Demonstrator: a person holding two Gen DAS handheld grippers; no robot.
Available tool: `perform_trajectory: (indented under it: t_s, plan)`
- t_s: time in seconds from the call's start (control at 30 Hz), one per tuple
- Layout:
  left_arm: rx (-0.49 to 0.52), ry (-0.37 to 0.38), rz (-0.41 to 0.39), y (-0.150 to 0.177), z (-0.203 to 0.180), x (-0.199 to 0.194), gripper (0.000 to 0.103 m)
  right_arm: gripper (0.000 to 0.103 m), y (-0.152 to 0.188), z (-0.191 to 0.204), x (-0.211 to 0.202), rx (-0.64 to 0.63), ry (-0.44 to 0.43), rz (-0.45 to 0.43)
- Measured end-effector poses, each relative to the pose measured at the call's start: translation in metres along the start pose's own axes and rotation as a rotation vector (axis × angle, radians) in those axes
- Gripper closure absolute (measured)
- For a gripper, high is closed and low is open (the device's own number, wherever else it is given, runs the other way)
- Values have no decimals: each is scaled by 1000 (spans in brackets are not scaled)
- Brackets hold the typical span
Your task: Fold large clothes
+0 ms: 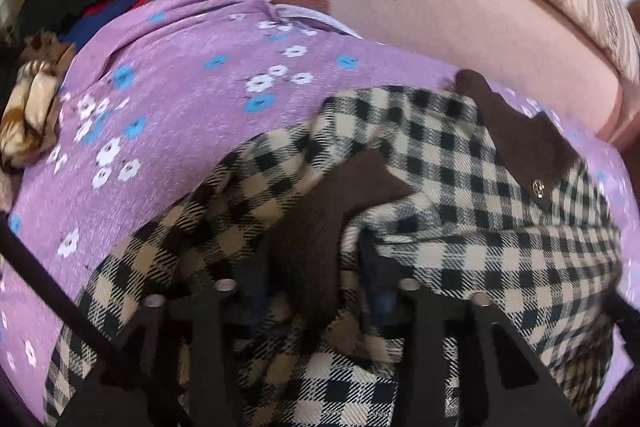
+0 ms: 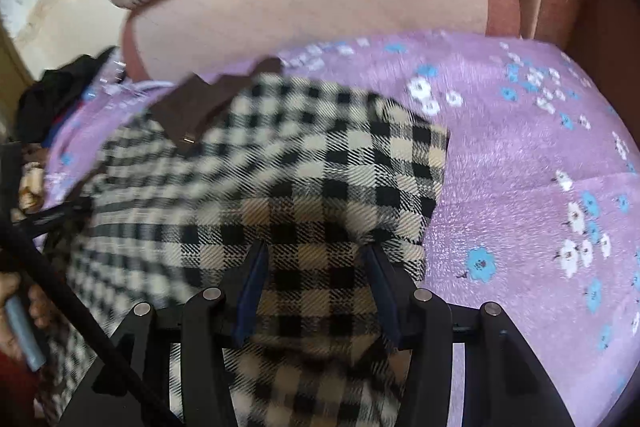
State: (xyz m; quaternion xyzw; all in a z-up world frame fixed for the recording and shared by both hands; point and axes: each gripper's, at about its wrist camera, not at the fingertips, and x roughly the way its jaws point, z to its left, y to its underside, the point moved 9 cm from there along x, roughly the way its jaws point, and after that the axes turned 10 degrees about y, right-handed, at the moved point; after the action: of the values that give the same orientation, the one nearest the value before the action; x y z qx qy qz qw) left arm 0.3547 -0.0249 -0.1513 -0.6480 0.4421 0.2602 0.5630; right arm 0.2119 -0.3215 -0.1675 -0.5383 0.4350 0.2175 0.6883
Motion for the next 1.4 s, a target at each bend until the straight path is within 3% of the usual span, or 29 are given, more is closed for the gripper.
perform_trajectory:
  t_s: [0.1,0.2,0.3,0.33,0.43,0.57,0.73,0.87,1.0,1.2,1.23,1.27,1.33,1.4]
  plan:
    - [-17,43,19,2,2,-11,59,49,2,-2,14,11,23,31]
    - [10,38,-26,8,7,-53,59,49,2,3,8,-44,76,22]
    - [43,-16,-118,23,34,-114,40,49,1,16,-19,-97,90,-38]
    - [45,-47,-159,31,51,-138,33,49,3,24,-33,-110,69,-58]
    - [9,-161,-248,56,102,-191,27,49,14,60,-64,-167,0,-91]
    - [-103,-282,-293,92,174,-233,27,49,47,130,-100,-273,-112,-99]
    - [-290,-379,-321,131,267,-263,27,48,117,242,-140,-419,-314,-57]
    - [-428,-353,-370,144,316,-282,27,39,182,328,-174,-543,-491,6]
    - [-547,-275,-420,153,340,-296,27,39,225,373,-176,-508,-598,125]
    - [-593,-229,-444,154,351,-302,27,39,263,399,-142,-442,-540,260]
    - [-593,-227,-448,154,349,-303,27,41,264,403,-138,-450,-521,256]
    - [-594,-224,-454,153,346,-304,27,61,264,408,-135,-465,-493,250]
    - [-599,-223,-469,153,346,-310,27,91,260,420,-137,-505,-477,230]
    - [-601,-238,-488,153,348,-318,27,93,245,435,-149,-556,-445,146]
